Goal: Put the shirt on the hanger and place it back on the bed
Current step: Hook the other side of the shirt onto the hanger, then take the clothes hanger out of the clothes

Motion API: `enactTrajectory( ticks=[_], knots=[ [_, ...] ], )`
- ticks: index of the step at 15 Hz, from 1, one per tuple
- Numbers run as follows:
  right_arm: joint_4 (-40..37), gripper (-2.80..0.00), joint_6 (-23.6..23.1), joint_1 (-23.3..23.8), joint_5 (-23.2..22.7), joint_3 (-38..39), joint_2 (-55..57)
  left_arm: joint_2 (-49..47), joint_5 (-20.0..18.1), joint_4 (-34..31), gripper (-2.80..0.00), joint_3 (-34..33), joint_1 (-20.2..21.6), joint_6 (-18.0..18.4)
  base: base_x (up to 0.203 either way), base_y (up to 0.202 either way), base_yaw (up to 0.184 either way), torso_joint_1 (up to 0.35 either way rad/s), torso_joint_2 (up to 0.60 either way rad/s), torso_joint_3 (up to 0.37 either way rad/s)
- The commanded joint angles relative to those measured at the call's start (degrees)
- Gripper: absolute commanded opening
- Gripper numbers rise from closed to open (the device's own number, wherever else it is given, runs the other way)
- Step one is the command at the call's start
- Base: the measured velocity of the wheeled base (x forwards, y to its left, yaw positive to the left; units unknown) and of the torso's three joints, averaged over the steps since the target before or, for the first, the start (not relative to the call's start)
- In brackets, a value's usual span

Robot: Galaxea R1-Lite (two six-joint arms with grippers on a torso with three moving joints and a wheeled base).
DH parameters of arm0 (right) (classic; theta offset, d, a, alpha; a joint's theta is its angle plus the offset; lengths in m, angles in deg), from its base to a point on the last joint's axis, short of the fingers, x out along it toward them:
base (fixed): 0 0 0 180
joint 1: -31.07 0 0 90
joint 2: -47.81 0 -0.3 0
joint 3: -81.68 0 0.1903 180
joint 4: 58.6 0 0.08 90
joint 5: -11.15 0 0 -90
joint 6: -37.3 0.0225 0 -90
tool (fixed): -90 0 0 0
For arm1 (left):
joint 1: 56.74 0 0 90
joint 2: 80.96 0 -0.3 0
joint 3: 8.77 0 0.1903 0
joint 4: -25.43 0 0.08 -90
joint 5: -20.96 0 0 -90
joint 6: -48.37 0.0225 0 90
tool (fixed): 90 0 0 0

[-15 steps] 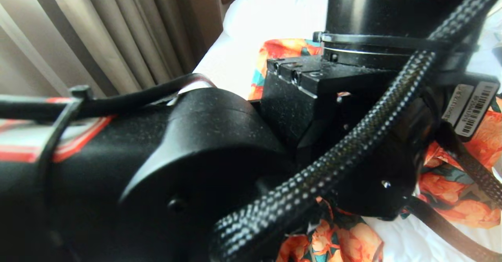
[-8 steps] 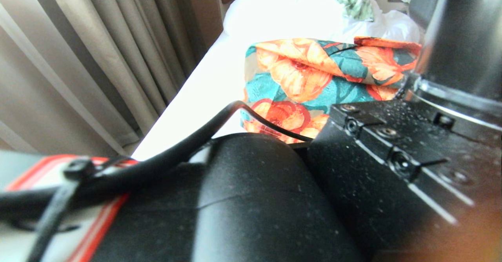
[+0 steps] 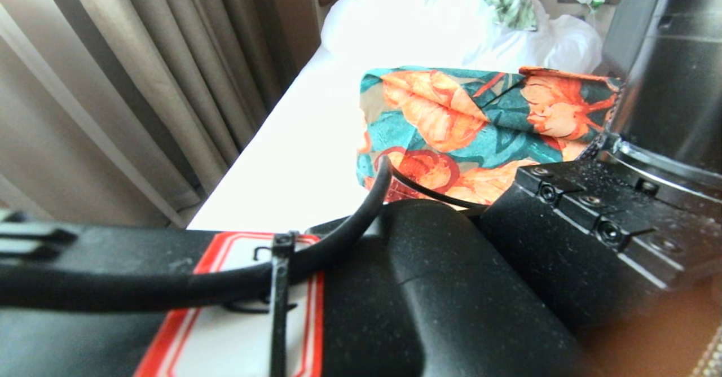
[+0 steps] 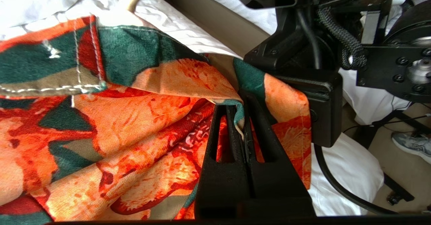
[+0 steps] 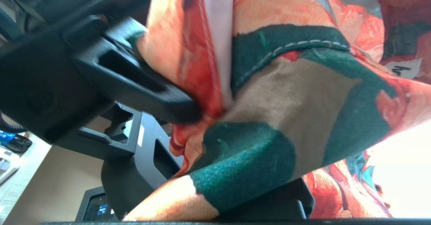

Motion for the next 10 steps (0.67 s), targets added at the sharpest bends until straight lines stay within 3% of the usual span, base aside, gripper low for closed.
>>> enactTrajectory(
  ticks=[1, 2, 6, 10],
  knots=[
    [0.1, -2.80, 0.0, 0.1, -0.5, 0.0, -0.1, -0.8, 0.2, 0.1, -2.80, 0.1, 0.0, 0.0, 0.000, 0.000, 0.000, 0.000, 0.00, 0.000],
    [0.2, -2.80, 0.0, 0.3, -0.5, 0.0, 0.0, -0.8, 0.2, 0.1, 0.00, 0.1, -0.1, -0.1, 0.000, 0.000, 0.000, 0.000, 0.00, 0.000],
    [2.1, -2.80, 0.0, 0.8, -0.6, 0.0, 1.3, -0.1, 0.1, 0.0, 0.00, -1.8, -1.0, -0.4, 0.000, 0.000, 0.000, 0.000, 0.00, 0.000],
    [2.2, -2.80, 0.0, 2.0, -0.7, -0.1, 1.4, 0.3, 0.1, 0.2, 0.00, -8.5, -2.2, -2.2, 0.000, 0.000, 0.000, 0.000, 0.00, 0.000]
  ],
)
